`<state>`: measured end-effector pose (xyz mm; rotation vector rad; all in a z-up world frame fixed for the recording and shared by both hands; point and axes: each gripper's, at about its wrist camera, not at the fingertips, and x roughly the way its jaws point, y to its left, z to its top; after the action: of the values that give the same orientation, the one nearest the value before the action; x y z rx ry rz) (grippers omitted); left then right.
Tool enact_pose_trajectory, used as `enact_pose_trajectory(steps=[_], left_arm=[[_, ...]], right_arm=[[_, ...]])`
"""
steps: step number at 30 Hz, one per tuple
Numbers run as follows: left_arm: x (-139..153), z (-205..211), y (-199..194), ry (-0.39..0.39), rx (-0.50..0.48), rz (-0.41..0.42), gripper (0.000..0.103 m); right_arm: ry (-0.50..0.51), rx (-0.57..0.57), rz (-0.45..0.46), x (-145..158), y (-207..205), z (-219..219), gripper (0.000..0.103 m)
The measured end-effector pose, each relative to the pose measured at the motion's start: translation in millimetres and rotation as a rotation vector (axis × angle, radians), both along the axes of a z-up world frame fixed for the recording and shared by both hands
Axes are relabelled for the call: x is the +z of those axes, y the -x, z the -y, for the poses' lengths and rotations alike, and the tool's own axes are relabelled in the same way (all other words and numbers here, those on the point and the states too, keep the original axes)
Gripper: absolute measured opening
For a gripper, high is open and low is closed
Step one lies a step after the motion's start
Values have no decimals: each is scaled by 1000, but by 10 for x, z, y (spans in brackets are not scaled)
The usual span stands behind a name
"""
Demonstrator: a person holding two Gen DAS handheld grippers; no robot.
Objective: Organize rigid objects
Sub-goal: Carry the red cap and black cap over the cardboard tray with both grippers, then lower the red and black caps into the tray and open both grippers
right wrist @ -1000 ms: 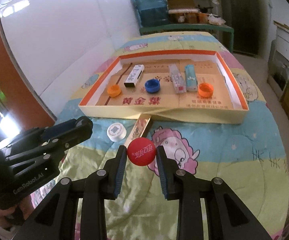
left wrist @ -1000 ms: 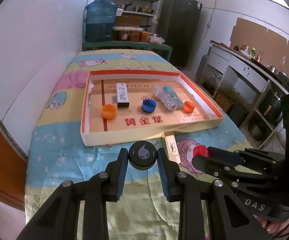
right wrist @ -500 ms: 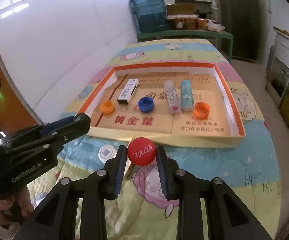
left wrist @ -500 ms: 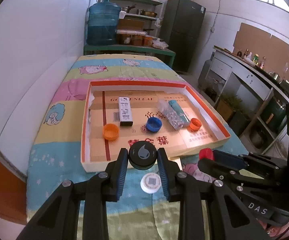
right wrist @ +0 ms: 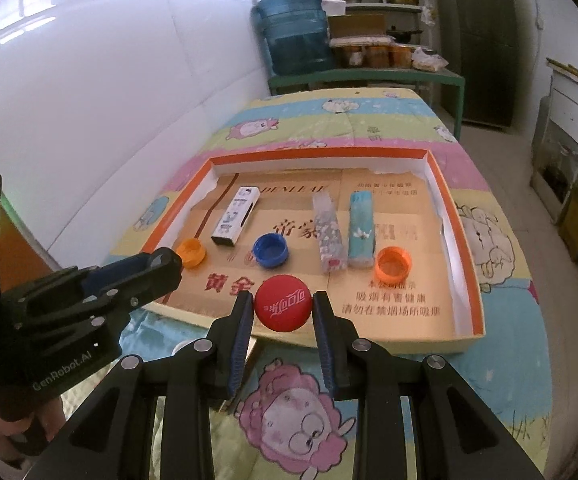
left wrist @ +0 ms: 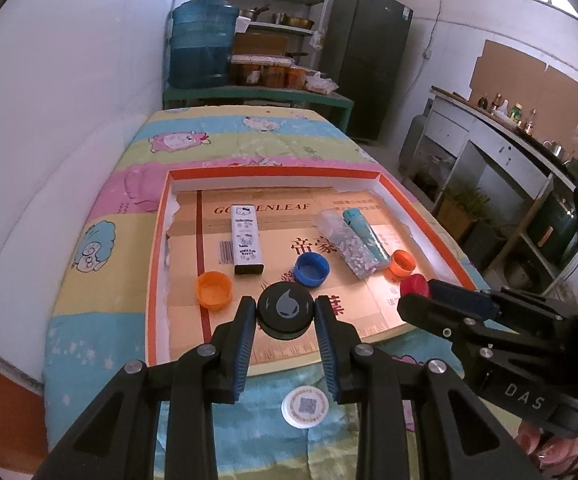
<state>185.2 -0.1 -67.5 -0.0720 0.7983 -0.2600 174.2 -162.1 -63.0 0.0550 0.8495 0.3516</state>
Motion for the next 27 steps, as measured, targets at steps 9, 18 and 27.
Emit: enact_pose_trajectory(steps=[9,18,27], left_arm=[[-45,61,-150,-14,-2,-11,30],[-100,99,-267,-15,-4,-27,30],[-197,115,-379,-14,0,-52,30]], right_arm=[[-4,-4,-11,-62,-154,50,31],[0,-14,-28,-146,-268,99,31],[12,-18,-61,-258,-388,108,31]])
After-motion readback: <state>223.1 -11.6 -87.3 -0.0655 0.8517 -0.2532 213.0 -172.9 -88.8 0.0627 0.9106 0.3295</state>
